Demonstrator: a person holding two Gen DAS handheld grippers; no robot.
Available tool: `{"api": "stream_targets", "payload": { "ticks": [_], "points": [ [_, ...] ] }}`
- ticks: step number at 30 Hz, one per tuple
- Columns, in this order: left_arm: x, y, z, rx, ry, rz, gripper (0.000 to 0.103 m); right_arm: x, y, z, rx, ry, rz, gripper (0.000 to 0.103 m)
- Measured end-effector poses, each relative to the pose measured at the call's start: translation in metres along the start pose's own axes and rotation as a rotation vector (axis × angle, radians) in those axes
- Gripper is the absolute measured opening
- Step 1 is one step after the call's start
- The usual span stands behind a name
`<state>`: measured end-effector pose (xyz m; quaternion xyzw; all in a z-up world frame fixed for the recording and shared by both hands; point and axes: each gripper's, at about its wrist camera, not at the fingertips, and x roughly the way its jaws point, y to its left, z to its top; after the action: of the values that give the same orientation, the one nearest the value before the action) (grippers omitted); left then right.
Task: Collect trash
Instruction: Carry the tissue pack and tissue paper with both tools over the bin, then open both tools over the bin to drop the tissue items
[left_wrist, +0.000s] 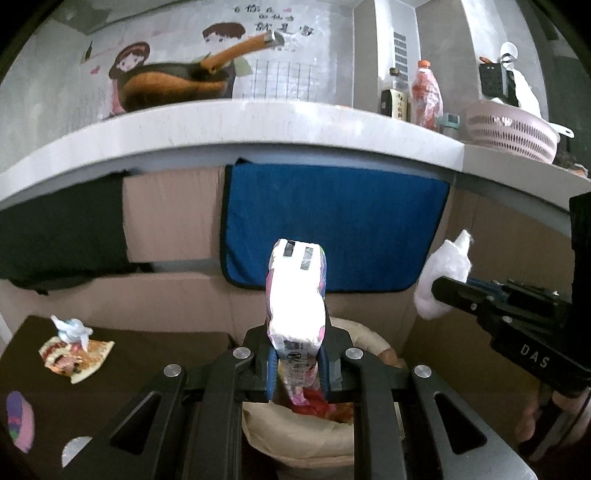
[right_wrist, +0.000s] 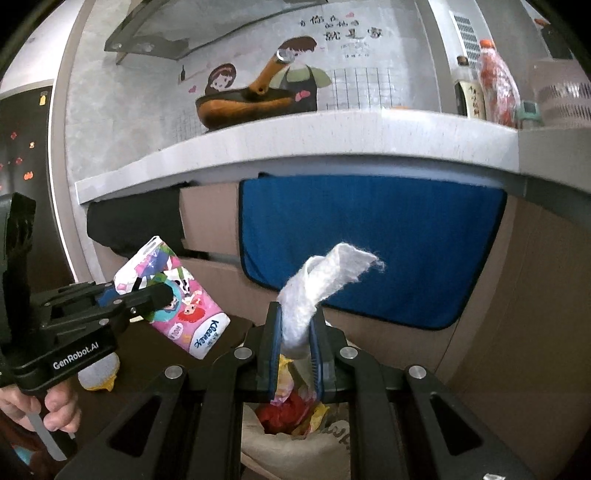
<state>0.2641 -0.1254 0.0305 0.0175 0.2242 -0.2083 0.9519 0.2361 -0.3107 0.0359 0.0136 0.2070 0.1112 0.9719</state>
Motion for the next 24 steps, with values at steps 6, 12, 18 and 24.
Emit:
{"api": "stream_targets", "payload": {
  "ticks": [6,12,18,24],
  "points": [
    [0.029,0.008,-0.013,-0.037,0.061,-0.035,0.018,0.023,-0.011,-0.015,0.035,0.054,0.008,0.014],
    [0.054,0.013,-0.023,-0.057,0.1,-0.045,0.018,0.043,-0.019,-0.025,0.053,0.1,0.007,0.014],
    [0.076,0.021,-0.029,-0.099,0.153,-0.059,0.018,0.057,-0.026,-0.031,0.079,0.13,0.016,0.014],
    [0.095,0.031,-0.035,-0.139,0.2,-0.145,0.027,0.069,-0.033,-0.033,0.11,0.134,0.014,0.024]
  ]
}}
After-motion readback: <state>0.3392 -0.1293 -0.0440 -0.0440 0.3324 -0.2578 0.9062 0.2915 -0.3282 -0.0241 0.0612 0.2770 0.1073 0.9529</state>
